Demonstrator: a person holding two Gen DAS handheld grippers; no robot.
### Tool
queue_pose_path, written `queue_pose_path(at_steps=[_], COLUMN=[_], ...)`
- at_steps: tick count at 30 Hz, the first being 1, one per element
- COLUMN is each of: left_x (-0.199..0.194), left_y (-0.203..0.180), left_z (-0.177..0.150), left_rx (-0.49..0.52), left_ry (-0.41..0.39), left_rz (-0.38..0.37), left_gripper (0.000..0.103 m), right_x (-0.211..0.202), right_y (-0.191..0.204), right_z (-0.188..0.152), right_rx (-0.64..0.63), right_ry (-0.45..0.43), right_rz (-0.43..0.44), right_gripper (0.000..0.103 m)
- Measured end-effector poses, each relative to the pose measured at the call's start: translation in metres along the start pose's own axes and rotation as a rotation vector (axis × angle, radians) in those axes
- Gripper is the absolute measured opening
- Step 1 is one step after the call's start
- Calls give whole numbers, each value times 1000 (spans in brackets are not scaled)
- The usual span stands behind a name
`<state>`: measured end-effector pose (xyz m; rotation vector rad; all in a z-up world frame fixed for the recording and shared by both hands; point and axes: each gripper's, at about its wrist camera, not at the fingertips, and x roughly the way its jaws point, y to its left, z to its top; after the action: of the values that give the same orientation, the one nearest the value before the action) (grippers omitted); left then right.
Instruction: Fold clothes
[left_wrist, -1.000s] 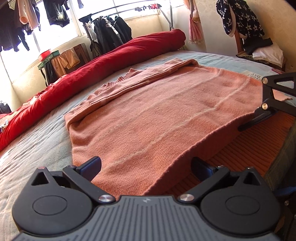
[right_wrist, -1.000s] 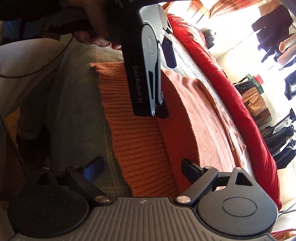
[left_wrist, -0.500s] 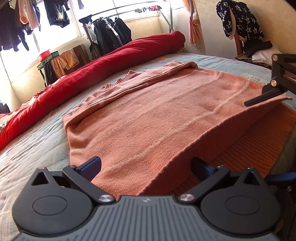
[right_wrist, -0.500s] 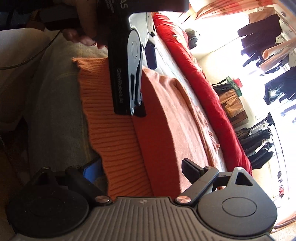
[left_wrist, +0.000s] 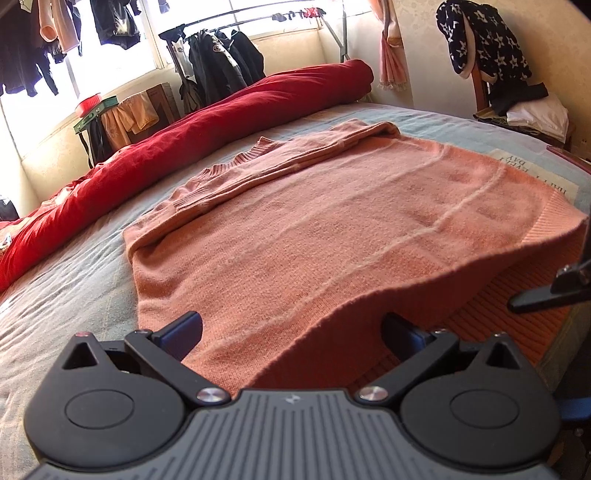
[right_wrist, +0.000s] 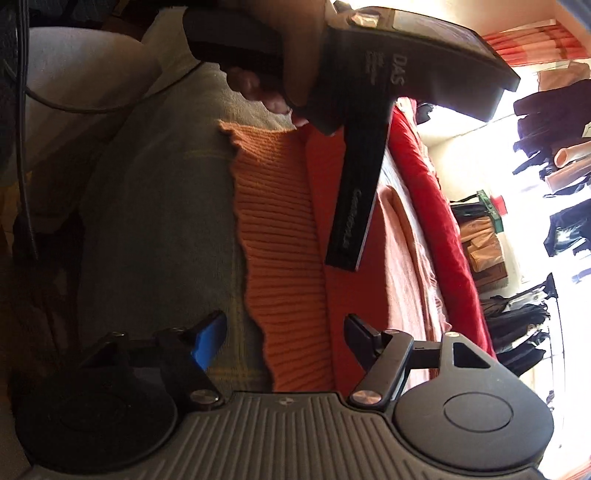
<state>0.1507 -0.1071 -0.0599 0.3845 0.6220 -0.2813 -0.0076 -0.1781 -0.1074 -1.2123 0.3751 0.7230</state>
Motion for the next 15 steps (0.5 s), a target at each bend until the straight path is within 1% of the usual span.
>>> queue_pose_path(at_steps=[2,5,7,9,13,15], left_x=[2,1,0,0,-1,-2], left_y=[2,2,1,0,0,0], left_z=[1,0,-1,-2,-4,-4], left_rx=[-5,-10,-8,-5,-16,-18], left_ry=[4,5,2,2,0,-2], left_rz=[2,0,-3,-6,-7,-8], left_gripper=[103,103,103,103,102,102], right_x=[4,15,14,14,14,15], right_y=[-9,-23,-36,-45,-61,-72], right_z=[4,-3,-10,-17,-31,-37], right_rx=[63,164,229,237,286,332], right_ry=[-5,13,11,32,56,60], right_rz=[77,144,166,148,185,211], right_gripper=[75,75,75,75,75,75])
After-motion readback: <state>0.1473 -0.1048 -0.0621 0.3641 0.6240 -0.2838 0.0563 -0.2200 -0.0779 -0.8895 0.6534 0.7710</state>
